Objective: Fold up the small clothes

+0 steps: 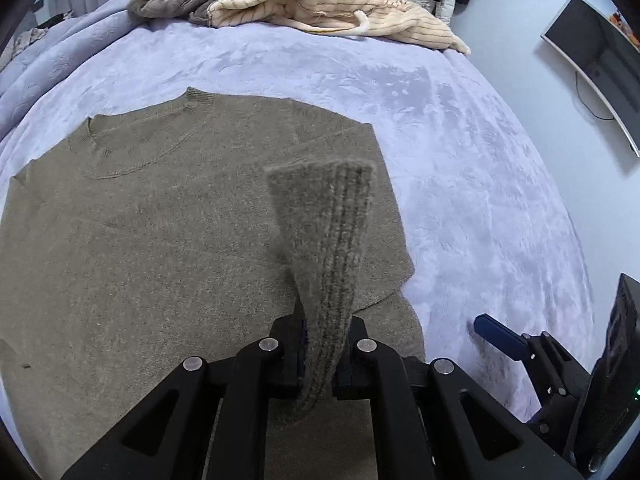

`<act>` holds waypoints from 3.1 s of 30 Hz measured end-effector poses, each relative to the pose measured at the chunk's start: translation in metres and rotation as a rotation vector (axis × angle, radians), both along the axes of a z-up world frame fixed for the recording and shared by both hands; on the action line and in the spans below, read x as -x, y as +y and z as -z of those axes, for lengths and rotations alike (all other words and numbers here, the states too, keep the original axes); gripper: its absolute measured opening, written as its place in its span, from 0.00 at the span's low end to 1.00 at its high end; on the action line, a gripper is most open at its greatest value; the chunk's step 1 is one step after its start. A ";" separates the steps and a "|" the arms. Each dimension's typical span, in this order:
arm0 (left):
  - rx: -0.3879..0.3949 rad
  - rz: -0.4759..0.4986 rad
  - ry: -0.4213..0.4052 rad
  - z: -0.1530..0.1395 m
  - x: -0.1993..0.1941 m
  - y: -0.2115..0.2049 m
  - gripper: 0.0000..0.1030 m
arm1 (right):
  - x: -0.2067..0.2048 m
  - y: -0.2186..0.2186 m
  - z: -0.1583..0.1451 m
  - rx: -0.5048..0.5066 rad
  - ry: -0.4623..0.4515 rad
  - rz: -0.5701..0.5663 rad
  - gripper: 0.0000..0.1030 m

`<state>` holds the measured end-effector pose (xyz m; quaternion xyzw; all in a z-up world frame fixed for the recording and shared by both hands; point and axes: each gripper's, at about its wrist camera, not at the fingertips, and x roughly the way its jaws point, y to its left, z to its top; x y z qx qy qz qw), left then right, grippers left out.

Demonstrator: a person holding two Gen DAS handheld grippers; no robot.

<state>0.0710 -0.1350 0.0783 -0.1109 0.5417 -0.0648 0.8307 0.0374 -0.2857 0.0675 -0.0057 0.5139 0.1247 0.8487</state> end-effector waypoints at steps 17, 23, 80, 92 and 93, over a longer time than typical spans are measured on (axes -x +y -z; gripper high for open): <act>0.137 0.031 0.063 0.010 0.009 0.024 0.07 | 0.013 0.011 -0.012 0.016 -0.015 -0.021 0.83; 0.116 0.112 0.117 0.015 0.006 0.015 0.07 | 0.015 0.010 -0.013 0.011 -0.022 -0.018 0.83; -0.043 -0.213 -0.043 0.034 0.066 0.168 1.00 | 0.004 0.017 0.013 -0.346 0.032 0.025 0.64; -0.039 -0.226 -0.053 0.028 0.074 0.177 1.00 | -0.004 0.025 -0.005 -0.258 -0.073 -0.001 0.05; -0.039 -0.228 -0.032 0.033 0.073 0.179 1.00 | -0.006 0.028 -0.002 -0.228 -0.074 -0.010 0.05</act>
